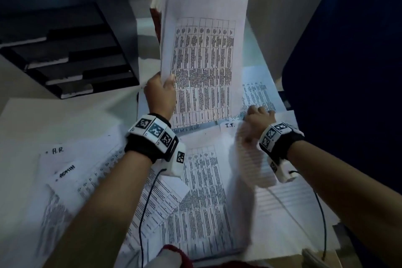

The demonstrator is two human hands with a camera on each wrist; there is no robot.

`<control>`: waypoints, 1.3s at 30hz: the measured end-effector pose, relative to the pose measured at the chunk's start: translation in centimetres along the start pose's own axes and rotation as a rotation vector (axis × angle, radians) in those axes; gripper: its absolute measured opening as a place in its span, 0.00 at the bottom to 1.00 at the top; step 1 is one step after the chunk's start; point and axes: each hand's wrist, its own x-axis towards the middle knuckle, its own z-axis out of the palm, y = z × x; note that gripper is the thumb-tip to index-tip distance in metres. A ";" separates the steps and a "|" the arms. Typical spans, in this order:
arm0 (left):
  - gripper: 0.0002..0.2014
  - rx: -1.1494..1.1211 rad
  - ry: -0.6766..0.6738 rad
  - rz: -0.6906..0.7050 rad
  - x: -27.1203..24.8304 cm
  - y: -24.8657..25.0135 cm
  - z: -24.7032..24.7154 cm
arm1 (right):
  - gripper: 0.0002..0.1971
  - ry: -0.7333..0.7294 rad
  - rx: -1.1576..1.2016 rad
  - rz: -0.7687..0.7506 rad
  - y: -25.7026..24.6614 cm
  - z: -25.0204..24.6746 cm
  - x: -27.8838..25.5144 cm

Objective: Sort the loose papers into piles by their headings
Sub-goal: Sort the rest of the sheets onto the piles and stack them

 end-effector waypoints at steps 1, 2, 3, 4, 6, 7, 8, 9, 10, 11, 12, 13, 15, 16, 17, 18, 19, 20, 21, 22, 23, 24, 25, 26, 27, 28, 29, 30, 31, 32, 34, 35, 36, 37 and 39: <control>0.13 0.008 -0.002 -0.009 0.0 0.0 0.4 | 0.28 0.002 -0.015 -0.019 -0.1 -0.2 0.1; 0.13 0.020 -0.001 -0.011 0.1 -0.1 0.8 | 0.24 0.008 -0.006 -0.038 -0.2 -0.4 0.0; 0.13 0.029 -0.007 -0.010 0.2 -0.1 1.2 | 0.20 0.021 0.012 -0.061 -0.4 -0.5 -0.1; 0.13 0.035 -0.018 -0.013 0.3 -0.2 1.6 | 0.16 0.050 0.027 -0.089 -0.6 -0.5 -0.4; 0.12 0.046 -0.064 -0.037 0.2 0.0 2.7 | 0.10 0.154 0.036 -0.135 -1.1 -0.2 -1.5; 0.13 0.050 -0.093 -0.051 0.1 0.0 3.2 | 0.10 0.203 0.035 -0.145 -1.3 0.1 -2.3; 0.15 0.052 -0.124 -0.072 0.0 -0.2 3.8 | 0.11 0.244 0.040 -0.150 -1.6 0.5 -3.2; 0.16 0.059 -0.157 -0.102 -0.2 -0.3 4.5 | 0.11 0.297 0.058 -0.159 -2.0 1.1 -4.1; 0.17 0.070 -0.201 -0.145 -0.4 -0.6 5.2 | 0.08 0.356 0.067 -0.165 -2.2 1.7 -4.9; 0.18 0.082 -0.254 -0.189 -0.8 -1.0 6.0 | 0.08 0.436 0.078 -0.170 -2.3 2.2 -5.7; 0.19 0.097 -0.315 -0.232 -1.2 -1.4 6.8 | 0.13 0.523 0.080 -0.176 -2.2 2.9 -6.3; 0.20 0.115 -0.381 -0.270 -1.7 -1.6 7.5 | 0.17 0.591 0.064 -0.191 -2.1 3.5 -6.7; 0.24 0.145 -0.517 -0.333 -2.6 -2.1 8.9 | 0.21 0.653 0.073 -0.206 -1.8 4.2 -7.3; 0.26 0.156 -0.576 -0.361 -3.0 -2.2 9.5 | 0.21 0.672 0.094 -0.212 -1.6 4.3 -7.3; 0.27 0.180 -0.623 -0.387 -3.3 -2.3 10.0 | 0.21 0.684 0.119 -0.212 -1.4 4.2 -7.2; 0.27 0.207 -0.651 -0.407 -3.5 -2.6 10.5 | 0.21 0.679 0.138 -0.199 -1.2 4.2 -7.0; 0.27 0.222 -0.667 -0.427 -3.6 -2.8 10.9 | 0.21 0.677 0.147 -0.175 -1.0 4.1 -6.7; 0.28 0.229 -0.675 -0.445 -3.7 -3.0 11.2 | 0.20 0.669 0.153 -0.152 -0.9 4.2 -6.4; 0.28 0.246 -0.681 -0.459 -3.7 -3.2 11.4 | 0.20 0.653 0.159 -0.130 -0.8 4.1 -6.1; 0.28 0.272 -0.686 -0.463 -3.7 -3.2 11.6 | 0.18 0.628 0.174 -0.100 -0.8 3.9 -5.8; 0.27 0.305 -0.691 -0.456 -3.7 -3.1 11.7 | 0.16 0.580 0.210 -0.070 -0.7 3.6 -5.5; 0.26 0.346 -0.699 -0.442 -3.7 -3.0 11.8 | 0.16 0.508 0.246 -0.033 -0.7 3.3 -5.2; 0.24 0.391 -0.707 -0.429 -3.6 -2.8 11.9 | 0.19 0.416 0.269 0.011 -0.7 3.1 -4.8; 0.23 0.435 -0.716 -0.420 -3.5 -2.7 11.9 | 0.24 0.342 0.278 0.035 -0.7 2.9 -4.5; 0.22 0.469 -0.724 -0.420 -3.4 -2.6 11.8 | 0.27 0.296 0.277 0.035 -0.7 2.8 -4.1; 0.21 0.486 -0.727 -0.427 -3.3 -2.5 11.7 | 0.28 0.253 0.276 0.018 -0.9 2.8 -3.8; 0.21 0.488 -0.725 -0.423 -3.2 -2.4 11.5 | 0.27 0.199 0.273 -0.006 -1.0 2.8 -3.6; 0.20 0.472 -0.715 -0.409 -3.1 -2.5 11.2 | 0.25 0.144 0.269 -0.027 -1.1 2.8 -3.4; 0.20 0.443 -0.698 -0.391 -2.9 -2.5 10.6 | 0.24 0.104 0.272 -0.041 -1.1 2.7 -3.3; 0.21 0.406 -0.680 -0.366 -2.8 -2.7 9.9 | 0.23 0.079 0.279 -0.044 -1.1 2.7 -3.3; 0.21 0.318 -0.635 -0.321 -2.4 -3.1 8.0 | 0.23 0.046 0.283 -0.030 -1.1 2.4 -3.4; 0.21 0.276 -0.612 -0.313 -2.1 -3.5 6.7 | 0.24 0.030 0.280 -0.018 -1.3 2.0 -3.5; 0.20 0.242 -0.586 -0.306 -1.8 -4.0 5.4 | 0.23 0.028 0.274 -0.002 -1.5 1.7 -3.4; 0.20 0.219 -0.558 -0.300 -1.5 -4.6 3.8 | 0.23 0.042 0.258 0.018 -1.9 1.5 -3.3; 0.19 0.201 -0.498 -0.274 -0.9 -6.0 0.3 | 0.24 0.097 0.233 0.051 -3.6 0.8 -3.2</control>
